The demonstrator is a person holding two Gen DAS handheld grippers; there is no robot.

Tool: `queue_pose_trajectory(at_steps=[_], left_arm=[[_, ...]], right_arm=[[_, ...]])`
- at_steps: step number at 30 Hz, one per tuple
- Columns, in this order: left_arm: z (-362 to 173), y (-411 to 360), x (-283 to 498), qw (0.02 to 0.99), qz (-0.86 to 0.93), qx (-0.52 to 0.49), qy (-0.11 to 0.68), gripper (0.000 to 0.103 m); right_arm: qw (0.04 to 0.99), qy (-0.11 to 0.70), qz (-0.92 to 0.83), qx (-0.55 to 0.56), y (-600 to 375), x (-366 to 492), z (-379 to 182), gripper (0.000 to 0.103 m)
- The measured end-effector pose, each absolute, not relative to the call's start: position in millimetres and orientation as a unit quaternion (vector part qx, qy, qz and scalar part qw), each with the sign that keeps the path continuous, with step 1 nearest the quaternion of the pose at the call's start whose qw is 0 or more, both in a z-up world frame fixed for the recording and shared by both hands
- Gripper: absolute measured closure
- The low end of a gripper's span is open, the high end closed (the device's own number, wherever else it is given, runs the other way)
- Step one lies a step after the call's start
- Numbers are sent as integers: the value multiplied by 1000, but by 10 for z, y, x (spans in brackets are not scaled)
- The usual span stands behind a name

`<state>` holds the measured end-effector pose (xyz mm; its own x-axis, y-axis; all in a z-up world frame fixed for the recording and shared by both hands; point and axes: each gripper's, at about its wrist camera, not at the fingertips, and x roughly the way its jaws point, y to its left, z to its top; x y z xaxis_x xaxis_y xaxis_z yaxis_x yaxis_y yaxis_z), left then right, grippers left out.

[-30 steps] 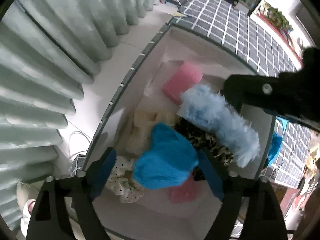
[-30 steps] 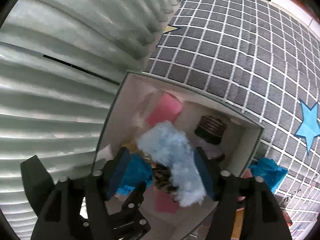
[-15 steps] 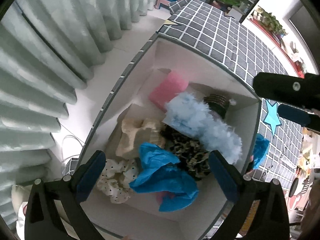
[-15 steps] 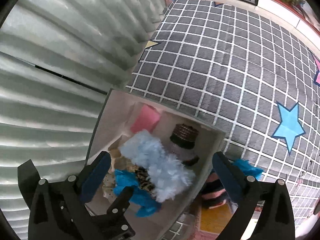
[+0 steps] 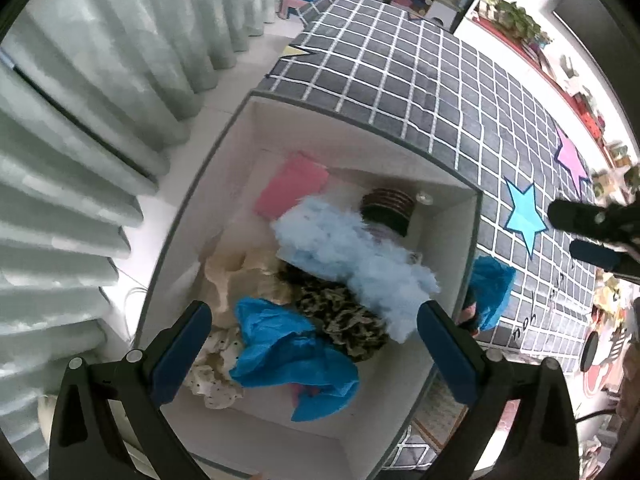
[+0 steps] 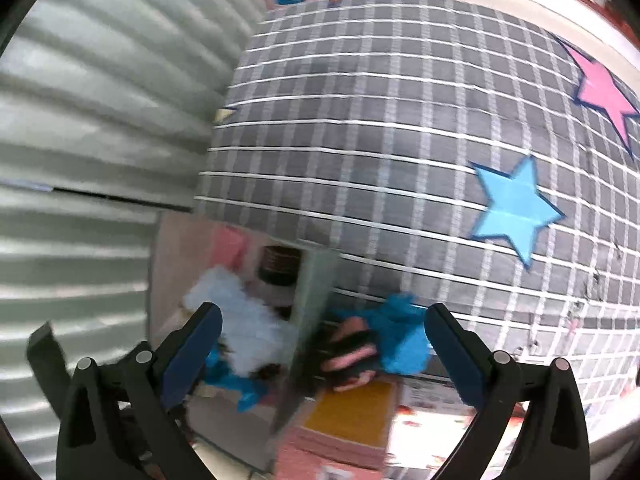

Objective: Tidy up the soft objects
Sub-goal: 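Move both tools back toward the pink knit item and blue cloth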

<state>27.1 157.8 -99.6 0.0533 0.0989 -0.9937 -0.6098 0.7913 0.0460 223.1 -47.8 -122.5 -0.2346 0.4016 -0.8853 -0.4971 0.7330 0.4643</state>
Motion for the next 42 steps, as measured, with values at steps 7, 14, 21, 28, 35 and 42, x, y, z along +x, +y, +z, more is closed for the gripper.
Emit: queue_pose_trajectory(at_steps=[7, 14, 21, 28, 35, 42], left_arm=[[-1054, 1442, 401, 691, 241, -191, 654, 0], [-1050, 1409, 448, 684, 246, -185, 661, 0], [-1041, 1344, 488, 677, 255, -181, 666, 0], [-1000, 1266, 623, 676, 260, -175, 667, 0], [-935, 1049, 920, 687, 239, -160, 667, 0], [-995, 667, 1314, 697, 190, -140, 678, 0]], right_arm=[[581, 748, 316, -59, -724, 2328, -1745, 1], [515, 783, 343, -59, -675, 2192, -2188, 1], [432, 803, 395, -111, -365, 1969, -2508, 1], [454, 786, 388, -160, -346, 1875, -2726, 19], [499, 787, 355, -73, -926, 2239, -2758, 51], [540, 798, 270, 3, -1882, 2793, -2826, 51]])
